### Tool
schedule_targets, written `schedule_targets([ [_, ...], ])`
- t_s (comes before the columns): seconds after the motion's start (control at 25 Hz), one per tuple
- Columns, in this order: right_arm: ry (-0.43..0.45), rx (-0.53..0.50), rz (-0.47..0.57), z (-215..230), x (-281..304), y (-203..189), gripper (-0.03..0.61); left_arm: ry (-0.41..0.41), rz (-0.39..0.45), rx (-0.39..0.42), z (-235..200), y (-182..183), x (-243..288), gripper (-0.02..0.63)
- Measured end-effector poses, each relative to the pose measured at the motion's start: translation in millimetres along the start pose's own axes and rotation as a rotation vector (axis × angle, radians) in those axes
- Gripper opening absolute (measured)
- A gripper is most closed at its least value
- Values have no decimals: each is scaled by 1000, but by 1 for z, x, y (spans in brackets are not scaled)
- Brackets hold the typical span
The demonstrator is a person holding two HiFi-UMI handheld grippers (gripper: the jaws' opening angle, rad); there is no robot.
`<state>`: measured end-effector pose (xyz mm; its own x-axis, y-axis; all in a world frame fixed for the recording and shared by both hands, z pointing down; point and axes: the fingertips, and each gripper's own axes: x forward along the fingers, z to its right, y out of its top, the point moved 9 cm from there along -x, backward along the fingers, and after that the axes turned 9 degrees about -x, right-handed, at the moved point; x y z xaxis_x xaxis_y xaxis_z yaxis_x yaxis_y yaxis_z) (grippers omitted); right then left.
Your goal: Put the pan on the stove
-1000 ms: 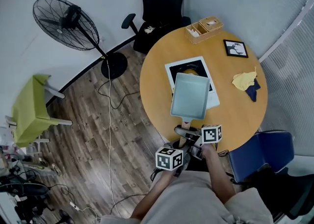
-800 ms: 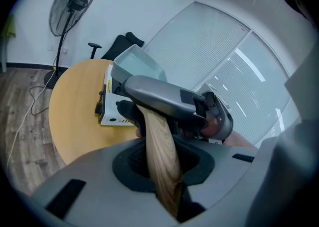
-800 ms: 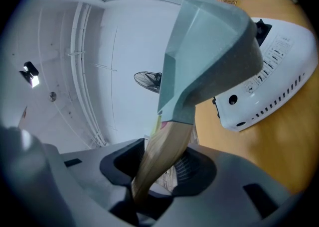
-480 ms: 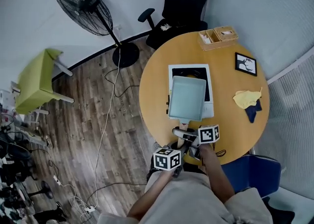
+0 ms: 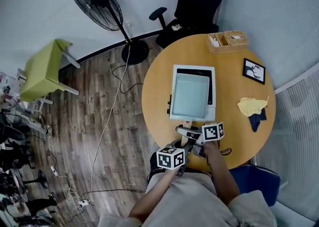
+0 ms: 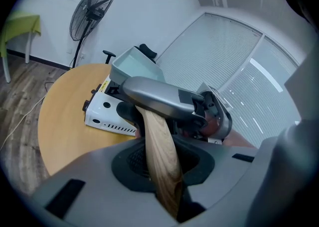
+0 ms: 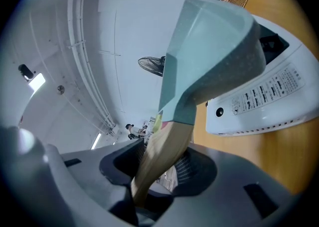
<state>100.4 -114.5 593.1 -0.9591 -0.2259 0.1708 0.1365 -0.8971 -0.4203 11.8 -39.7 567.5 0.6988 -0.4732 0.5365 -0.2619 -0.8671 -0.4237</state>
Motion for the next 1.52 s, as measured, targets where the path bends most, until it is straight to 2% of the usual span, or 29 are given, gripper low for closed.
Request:
schedule_targets([
  [0.48,18,-9,-35,18,-3,14,184,36,52,-2,0,3,22,86],
  [1.52,8,34,-62,56,-10,48,192,86,47,-30,-3,29,66,84],
])
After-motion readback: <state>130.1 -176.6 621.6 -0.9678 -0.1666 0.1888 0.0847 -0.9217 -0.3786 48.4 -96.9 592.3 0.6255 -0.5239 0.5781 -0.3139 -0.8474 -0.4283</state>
